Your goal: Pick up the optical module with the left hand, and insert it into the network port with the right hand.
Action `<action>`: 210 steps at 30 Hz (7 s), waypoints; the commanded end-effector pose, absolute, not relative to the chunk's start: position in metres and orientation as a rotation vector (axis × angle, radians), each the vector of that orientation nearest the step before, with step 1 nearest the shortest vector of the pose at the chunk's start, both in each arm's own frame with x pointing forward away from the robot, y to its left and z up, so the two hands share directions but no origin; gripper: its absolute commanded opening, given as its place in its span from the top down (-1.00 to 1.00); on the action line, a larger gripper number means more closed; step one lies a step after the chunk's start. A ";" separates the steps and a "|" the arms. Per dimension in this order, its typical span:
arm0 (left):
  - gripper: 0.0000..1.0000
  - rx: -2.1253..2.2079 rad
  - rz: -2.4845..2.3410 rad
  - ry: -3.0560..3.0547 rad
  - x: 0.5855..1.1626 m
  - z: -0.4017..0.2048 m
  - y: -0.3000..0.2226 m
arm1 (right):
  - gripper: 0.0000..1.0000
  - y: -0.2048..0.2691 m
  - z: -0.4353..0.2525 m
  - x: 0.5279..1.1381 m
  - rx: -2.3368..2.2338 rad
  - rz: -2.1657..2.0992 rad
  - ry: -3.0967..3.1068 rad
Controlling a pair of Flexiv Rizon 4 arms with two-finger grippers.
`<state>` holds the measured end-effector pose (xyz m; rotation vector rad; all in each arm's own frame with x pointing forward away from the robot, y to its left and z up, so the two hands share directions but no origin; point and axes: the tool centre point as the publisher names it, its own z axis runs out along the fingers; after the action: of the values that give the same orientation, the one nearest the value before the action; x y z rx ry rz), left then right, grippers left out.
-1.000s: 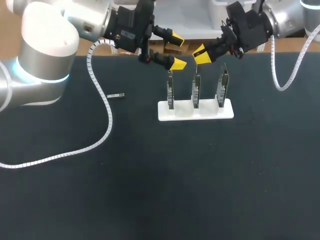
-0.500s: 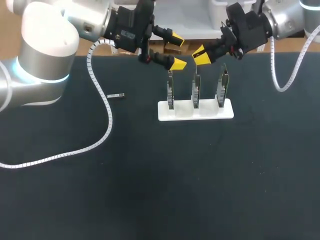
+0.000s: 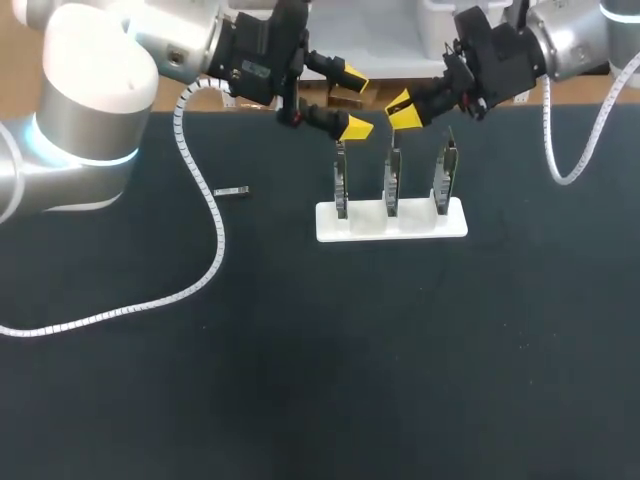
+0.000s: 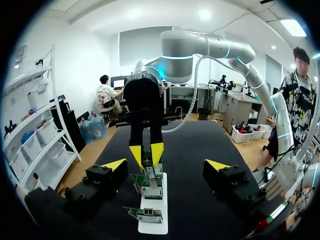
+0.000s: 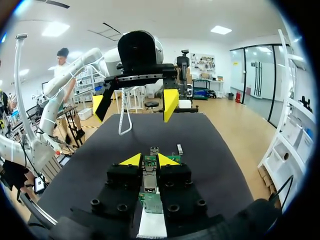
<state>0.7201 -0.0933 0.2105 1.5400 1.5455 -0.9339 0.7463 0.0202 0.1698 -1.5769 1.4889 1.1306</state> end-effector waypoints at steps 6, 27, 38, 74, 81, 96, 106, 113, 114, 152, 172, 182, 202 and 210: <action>-1.00 1.541 -0.931 1.552 0.720 0.211 -0.094 | 1.00 0.021 0.167 0.744 -1.575 1.128 1.493; -1.00 1.541 -0.931 1.552 0.720 0.211 -0.094 | 0.31 0.020 0.158 0.740 -1.582 1.123 1.499; -1.00 1.541 -0.931 1.552 0.720 0.211 -0.094 | -1.00 0.022 0.169 0.741 -1.583 1.133 1.491; -1.00 1.541 -0.931 1.552 0.720 0.211 -0.094 | 1.00 0.018 0.192 0.747 -1.533 1.127 1.442; -1.00 1.541 -0.931 1.552 0.720 0.211 -0.094 | 1.00 0.017 0.179 0.743 -1.530 1.144 1.471; -1.00 1.541 -0.931 1.552 0.720 0.211 -0.094 | 1.00 0.016 0.164 0.743 -1.528 1.168 1.505; -1.00 1.541 -0.931 1.552 0.720 0.211 -0.094 | 1.00 0.016 0.154 0.740 -1.531 1.182 1.521; -1.00 1.541 -0.931 1.552 0.720 0.211 -0.094 | 1.00 0.015 0.146 0.740 -1.532 1.188 1.538; -1.00 1.541 -0.931 1.552 0.720 0.211 -0.094 | 1.00 0.015 0.145 0.740 -1.531 1.189 1.541; -1.00 1.541 -0.931 1.552 0.720 0.211 -0.094 | -1.00 -0.005 0.184 0.736 -1.510 1.153 1.459; -1.00 1.541 -0.931 1.552 0.720 0.211 -0.094 | -1.00 -0.066 0.202 0.728 -1.523 1.054 1.526; -1.00 1.541 -0.931 1.552 0.720 0.211 -0.094 | -1.00 -0.099 0.204 0.724 -1.520 1.026 1.533; -1.00 1.541 -0.931 1.552 0.720 0.211 -0.094 | -1.00 -0.125 0.198 0.714 -1.610 1.042 1.556; -1.00 1.541 -0.931 1.552 0.720 0.211 -0.094 | -1.00 -0.125 0.198 0.714 -1.610 1.042 1.556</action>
<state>0.7201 -0.0933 0.2105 1.5400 1.5453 -0.9339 0.7137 -0.1255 0.1978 -1.6098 1.5559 1.0417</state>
